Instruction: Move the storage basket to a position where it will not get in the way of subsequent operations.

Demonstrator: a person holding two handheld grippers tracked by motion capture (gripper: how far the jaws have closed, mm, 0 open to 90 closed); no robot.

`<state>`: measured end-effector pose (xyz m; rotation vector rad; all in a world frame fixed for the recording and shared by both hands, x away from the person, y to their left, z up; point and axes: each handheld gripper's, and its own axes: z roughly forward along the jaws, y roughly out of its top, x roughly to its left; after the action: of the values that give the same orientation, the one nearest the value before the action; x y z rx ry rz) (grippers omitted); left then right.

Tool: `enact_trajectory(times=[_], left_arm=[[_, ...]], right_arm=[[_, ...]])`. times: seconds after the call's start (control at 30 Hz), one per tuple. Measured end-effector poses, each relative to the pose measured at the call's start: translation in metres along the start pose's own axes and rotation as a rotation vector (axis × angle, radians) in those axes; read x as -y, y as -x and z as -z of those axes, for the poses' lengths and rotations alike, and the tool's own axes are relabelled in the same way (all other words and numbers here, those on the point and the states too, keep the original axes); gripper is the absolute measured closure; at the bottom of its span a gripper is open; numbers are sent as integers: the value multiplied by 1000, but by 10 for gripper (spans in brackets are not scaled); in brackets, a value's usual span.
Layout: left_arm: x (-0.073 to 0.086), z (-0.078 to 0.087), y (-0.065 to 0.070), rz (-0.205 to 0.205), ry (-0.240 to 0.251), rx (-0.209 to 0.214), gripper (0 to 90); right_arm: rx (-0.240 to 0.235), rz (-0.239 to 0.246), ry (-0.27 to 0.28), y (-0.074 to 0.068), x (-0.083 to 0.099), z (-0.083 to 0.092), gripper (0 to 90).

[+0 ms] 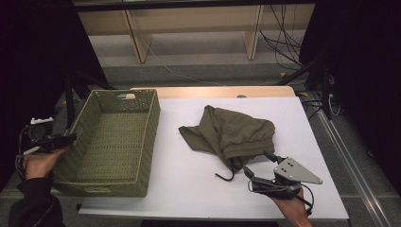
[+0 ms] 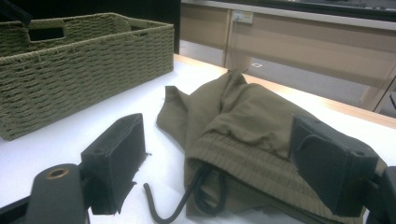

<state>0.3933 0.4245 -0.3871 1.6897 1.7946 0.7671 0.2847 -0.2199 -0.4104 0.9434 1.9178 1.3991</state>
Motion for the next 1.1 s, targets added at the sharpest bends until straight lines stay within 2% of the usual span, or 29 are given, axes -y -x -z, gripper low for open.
enact_trajectory(times=[0.23,0.4,0.47,0.57,0.6,0.67,0.8,1.1], left_arm=[[2,-1,-2,-27,-59,-5,613],[3,-1,-4,-28,-89,-16,707],[2,-1,-3,-21,-82,-16,729],[1,-1,1,-38,-86,-7,807],[1,-1,2,-46,-88,-16,824],[0,-1,2,-43,-90,-14,834],[0,-1,-1,-7,-81,5,845],[-5,-3,-1,42,-100,4,845]], right_arm=[[1,-1,1,0,0,0,199],[3,0,3,0,0,0,199],[4,0,4,0,0,0,199],[5,-1,2,0,0,0,200],[5,0,3,0,0,1,200],[6,1,4,0,0,1,200],[7,2,2,1,1,1,200],[11,2,-9,0,1,-2,200]])
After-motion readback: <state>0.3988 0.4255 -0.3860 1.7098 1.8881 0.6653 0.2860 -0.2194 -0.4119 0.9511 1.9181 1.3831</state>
